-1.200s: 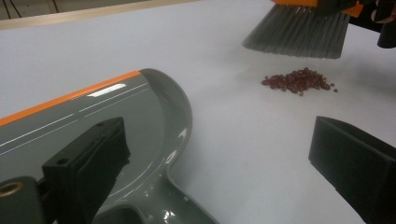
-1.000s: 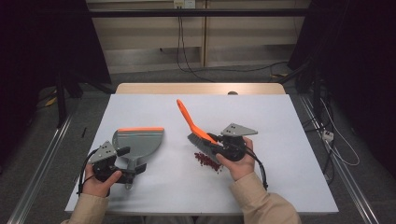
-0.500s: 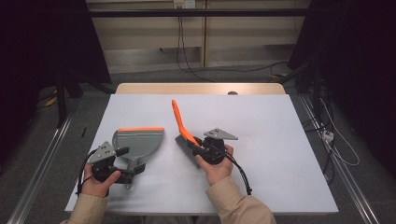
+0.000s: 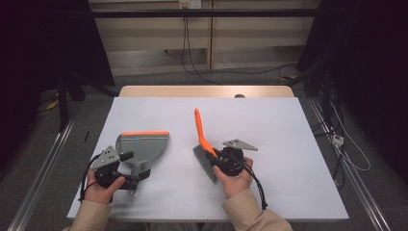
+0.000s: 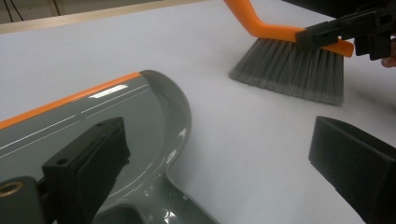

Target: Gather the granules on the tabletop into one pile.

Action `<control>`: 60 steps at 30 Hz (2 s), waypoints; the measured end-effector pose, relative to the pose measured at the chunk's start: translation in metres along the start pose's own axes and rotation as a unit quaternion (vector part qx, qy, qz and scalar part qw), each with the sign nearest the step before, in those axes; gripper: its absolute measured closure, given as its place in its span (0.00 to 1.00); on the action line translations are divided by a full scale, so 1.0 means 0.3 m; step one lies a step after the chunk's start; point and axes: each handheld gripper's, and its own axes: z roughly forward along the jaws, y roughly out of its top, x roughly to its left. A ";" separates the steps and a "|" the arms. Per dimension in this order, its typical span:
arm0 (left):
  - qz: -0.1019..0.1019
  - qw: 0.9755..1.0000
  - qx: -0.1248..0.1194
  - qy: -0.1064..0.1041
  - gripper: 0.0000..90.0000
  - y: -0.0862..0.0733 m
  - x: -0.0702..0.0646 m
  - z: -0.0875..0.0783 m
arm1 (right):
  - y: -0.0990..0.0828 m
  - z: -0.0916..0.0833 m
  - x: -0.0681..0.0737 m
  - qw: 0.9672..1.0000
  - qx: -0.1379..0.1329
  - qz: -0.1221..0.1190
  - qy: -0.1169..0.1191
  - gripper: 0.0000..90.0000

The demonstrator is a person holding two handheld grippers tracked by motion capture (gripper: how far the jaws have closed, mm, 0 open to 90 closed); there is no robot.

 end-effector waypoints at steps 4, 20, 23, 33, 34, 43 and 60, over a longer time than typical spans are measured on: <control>-0.002 1.000 -0.001 -0.001 0.05 0.001 -0.004 0.001 | -0.013 -0.024 -0.010 1.000 -0.004 0.005 -0.001 0.79; 0.001 1.000 0.000 0.001 0.05 0.003 -0.003 0.004 | -0.005 -0.077 -0.040 1.000 -0.008 0.007 0.007 0.79; 0.000 1.000 0.001 0.000 0.05 0.003 -0.002 0.005 | 0.031 -0.086 -0.050 0.999 -0.025 0.011 0.019 0.79; -0.002 1.000 0.003 -0.001 0.05 -0.002 0.010 0.002 | 0.114 -0.041 -0.114 0.998 -0.020 -0.049 0.020 0.79; -0.007 1.000 0.002 0.000 0.05 -0.004 0.010 0.004 | 0.114 -0.034 -0.118 0.998 -0.017 -0.050 0.019 0.79; -0.005 1.000 0.004 0.001 0.05 -0.003 0.013 0.003 | 0.111 0.023 -0.075 0.992 0.032 -0.118 0.035 0.79; 0.001 1.000 0.005 0.001 0.05 0.002 0.005 -0.001 | 0.092 -0.086 -0.053 0.982 0.064 -0.172 0.040 0.79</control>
